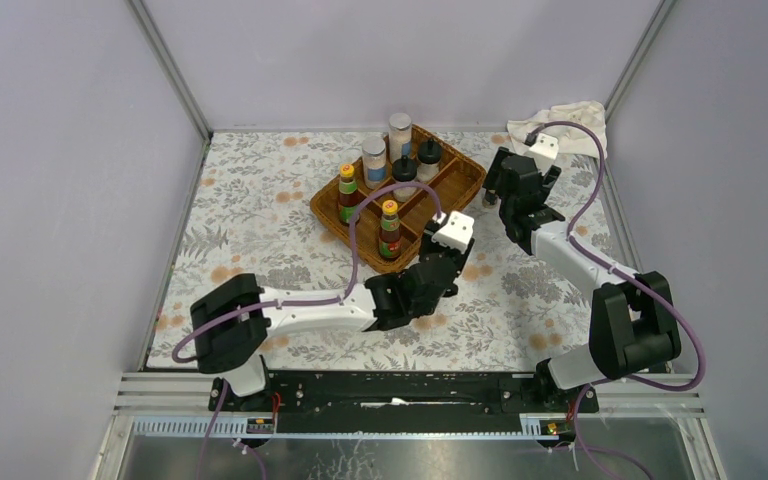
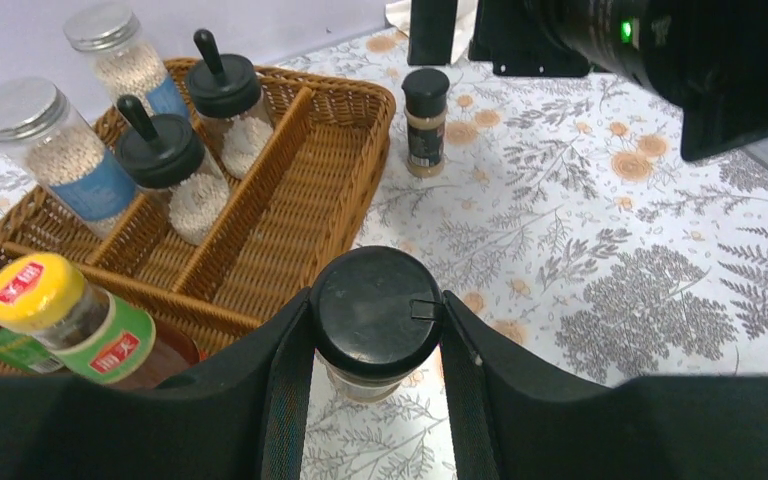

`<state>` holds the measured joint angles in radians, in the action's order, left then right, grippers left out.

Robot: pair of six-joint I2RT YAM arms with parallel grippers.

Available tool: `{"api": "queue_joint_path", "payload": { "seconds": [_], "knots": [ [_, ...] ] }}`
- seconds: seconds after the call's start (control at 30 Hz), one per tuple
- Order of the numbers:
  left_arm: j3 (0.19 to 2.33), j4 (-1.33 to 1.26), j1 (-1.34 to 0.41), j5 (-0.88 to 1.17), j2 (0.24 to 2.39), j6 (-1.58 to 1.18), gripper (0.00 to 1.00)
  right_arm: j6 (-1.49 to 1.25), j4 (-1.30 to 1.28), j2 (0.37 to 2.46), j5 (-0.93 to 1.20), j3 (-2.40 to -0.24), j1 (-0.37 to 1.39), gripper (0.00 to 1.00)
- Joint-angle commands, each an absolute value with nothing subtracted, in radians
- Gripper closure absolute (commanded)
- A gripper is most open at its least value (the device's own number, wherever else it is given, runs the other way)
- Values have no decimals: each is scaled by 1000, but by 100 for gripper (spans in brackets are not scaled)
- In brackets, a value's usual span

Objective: Organize the condiment bottles
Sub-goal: Pick up the bottle from the center of the board, then place the bottle in the storage box.

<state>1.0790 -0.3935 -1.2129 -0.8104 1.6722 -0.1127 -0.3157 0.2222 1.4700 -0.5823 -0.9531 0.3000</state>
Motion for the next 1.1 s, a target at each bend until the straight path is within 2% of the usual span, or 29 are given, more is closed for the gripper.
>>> {"api": "queue_joint_path", "payload": {
  "seconds": [0.0,0.47,1.07],
  "knots": [
    [1146,-424,-1165,-829,1707,-56,100,-328,251,1427,-588,-948,290,11],
    [1279,-316,-908,-620,1772,-136,100,-334,264,1441,-577,-945,284,11],
    [1379,-261,-806,-469,1904,-206,100,-335,274,1471,-566,-955,275,11]
  ]
}}
